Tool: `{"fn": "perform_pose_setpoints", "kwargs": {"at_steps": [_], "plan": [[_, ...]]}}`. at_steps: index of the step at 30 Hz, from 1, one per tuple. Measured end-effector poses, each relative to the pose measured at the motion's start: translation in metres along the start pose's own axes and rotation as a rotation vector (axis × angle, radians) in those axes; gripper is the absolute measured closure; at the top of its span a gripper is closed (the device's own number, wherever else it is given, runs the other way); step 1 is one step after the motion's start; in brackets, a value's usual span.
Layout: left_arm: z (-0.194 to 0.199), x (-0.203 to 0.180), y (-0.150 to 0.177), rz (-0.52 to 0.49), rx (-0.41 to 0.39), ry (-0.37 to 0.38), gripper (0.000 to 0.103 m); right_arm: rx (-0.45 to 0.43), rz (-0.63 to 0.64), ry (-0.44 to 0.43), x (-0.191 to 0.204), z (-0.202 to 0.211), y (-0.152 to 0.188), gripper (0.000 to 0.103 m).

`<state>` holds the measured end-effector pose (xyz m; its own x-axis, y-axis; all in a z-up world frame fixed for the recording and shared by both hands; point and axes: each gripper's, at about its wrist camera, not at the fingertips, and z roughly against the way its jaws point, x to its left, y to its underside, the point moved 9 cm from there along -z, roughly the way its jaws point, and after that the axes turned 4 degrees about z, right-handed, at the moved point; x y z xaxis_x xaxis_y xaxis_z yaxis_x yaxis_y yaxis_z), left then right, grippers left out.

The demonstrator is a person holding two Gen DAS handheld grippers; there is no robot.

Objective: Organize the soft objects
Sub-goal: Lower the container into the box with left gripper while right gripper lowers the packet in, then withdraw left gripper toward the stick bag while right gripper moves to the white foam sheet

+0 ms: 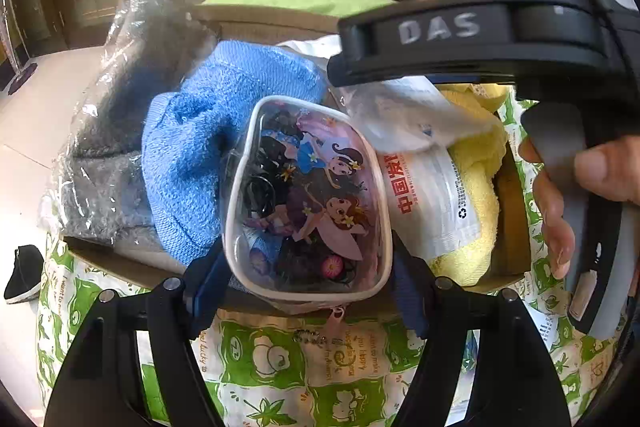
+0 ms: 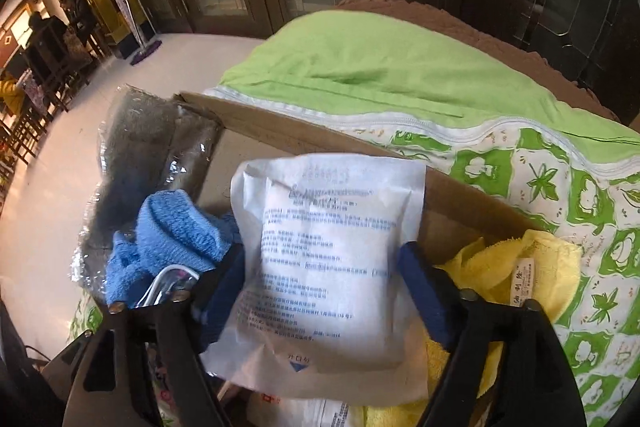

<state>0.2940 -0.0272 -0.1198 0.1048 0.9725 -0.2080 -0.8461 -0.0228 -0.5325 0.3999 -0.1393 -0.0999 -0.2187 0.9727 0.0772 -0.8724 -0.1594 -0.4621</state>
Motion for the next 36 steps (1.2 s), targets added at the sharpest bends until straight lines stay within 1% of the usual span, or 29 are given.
{"fn": "perform_pose_setpoints", "kwargs": {"at_steps": [2,3,4,8,11,14,20,27,33,36], "plan": [[0.005,-0.001,0.002,0.020,-0.017,0.034,0.029,-0.030,-0.012,-0.009,-0.001,0.010,0.000,0.011],[0.008,-0.002,0.003,0.029,-0.024,0.049,0.026,-0.048,-0.022,-0.017,-0.002,0.015,0.000,0.009],[0.011,-0.002,0.004,0.032,-0.028,0.052,0.024,-0.057,-0.027,-0.024,-0.002,0.019,0.001,0.005],[0.021,-0.002,0.006,0.044,-0.038,0.060,0.024,-0.086,-0.034,-0.036,-0.005,0.039,0.008,0.004],[0.033,-0.003,0.013,0.046,-0.049,0.065,0.024,-0.102,-0.051,-0.057,-0.009,0.056,0.022,0.004],[0.046,-0.004,0.021,0.024,-0.066,0.054,0.024,-0.112,-0.098,-0.078,-0.015,0.072,0.043,0.004],[0.063,-0.008,0.053,0.004,-0.031,0.051,0.024,-0.081,-0.211,-0.119,-0.037,0.095,0.102,0.001],[0.075,-0.008,0.084,0.053,0.012,0.064,0.024,-0.027,-0.375,-0.154,-0.069,0.111,0.166,0.001],[0.083,-0.010,0.104,0.071,0.039,0.061,0.024,0.025,-0.393,-0.219,-0.064,0.128,0.207,0.001],[0.081,-0.014,0.111,0.070,0.058,0.056,0.024,0.043,-0.393,-0.234,-0.062,0.134,0.220,0.001]]}}
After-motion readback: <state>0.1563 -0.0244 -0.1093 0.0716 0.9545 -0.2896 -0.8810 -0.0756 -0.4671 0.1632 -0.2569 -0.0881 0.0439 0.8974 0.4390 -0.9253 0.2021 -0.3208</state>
